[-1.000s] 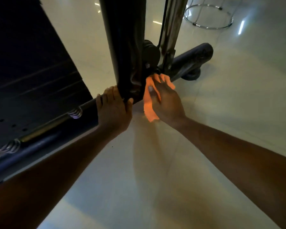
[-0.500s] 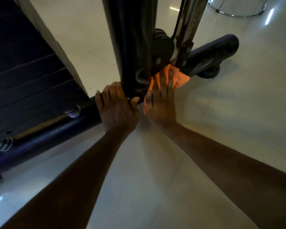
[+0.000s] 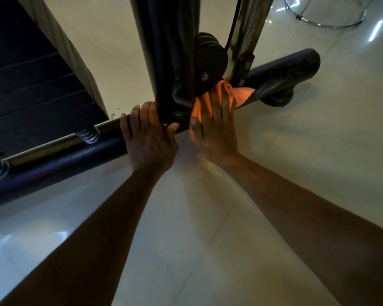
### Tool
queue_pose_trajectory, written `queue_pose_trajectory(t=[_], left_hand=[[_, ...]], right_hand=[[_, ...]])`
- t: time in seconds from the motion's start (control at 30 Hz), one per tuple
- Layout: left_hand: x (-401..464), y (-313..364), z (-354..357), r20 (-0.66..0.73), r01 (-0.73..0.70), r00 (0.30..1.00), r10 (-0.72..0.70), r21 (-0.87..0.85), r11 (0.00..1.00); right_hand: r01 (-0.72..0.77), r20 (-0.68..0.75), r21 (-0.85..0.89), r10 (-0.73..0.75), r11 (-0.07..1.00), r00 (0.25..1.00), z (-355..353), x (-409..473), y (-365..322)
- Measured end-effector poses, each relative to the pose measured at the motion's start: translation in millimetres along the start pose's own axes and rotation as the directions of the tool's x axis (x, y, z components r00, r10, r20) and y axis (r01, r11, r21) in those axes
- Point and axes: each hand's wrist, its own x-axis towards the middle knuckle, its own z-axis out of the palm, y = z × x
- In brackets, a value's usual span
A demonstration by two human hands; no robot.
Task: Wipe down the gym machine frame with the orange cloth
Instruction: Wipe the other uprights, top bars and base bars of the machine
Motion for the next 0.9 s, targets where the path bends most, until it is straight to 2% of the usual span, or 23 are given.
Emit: queue_pose_trajectory(t=[0.13, 0.3, 0.37, 0.47, 0.63, 0.77, 0.9], left_hand=[[-3.3, 1.3, -9.6, 0.041, -0.007, 0.999, 0.007, -0.009, 1.0], [-4.3, 12.7, -9.6, 0.074, 0.048, 0.996, -0.05, 0.022, 0.999], [-10.5, 16.0, -6.5, 0.047, 0.07, 0.996, -0.071, 0.017, 0.997], [-33.1, 27.7, -4.5, 0.009, 0.097, 0.995, -0.097, -0.007, 0.995], [-61.5, 56.1, -10.8, 0.102, 0.058, 0.993, -0.051, -0.063, 0.996], [-57.7, 68.8, -13.8, 0.037, 0.031, 0.999, -0.028, -0.094, 0.995], [-50.3, 96.5, -6.2, 0.034, -0.015, 0.999, 0.025, -0.271, 0.962]], right_hand=[[0.224, 0.143, -0.096, -0.209, 0.97, 0.967, -28.6, 1.2, 50.3], [0.072, -0.028, 0.094, -0.07, 0.993, 0.997, -36.7, 6.4, 8.0], [0.011, 0.018, 0.152, -0.014, 0.988, 1.0, -33.4, 5.2, 4.9], [0.051, 0.108, 0.205, -0.074, 0.977, 0.991, -32.5, 0.8, 21.3], [-0.013, 0.168, 0.322, -0.044, 0.947, 0.985, -55.5, -16.3, 34.3], [-0.08, 0.178, 0.317, 0.024, 0.945, 0.984, -77.4, -35.2, 58.7], [-0.103, 0.161, 0.233, 0.066, 0.967, 0.985, -95.0, -48.2, 97.6]])
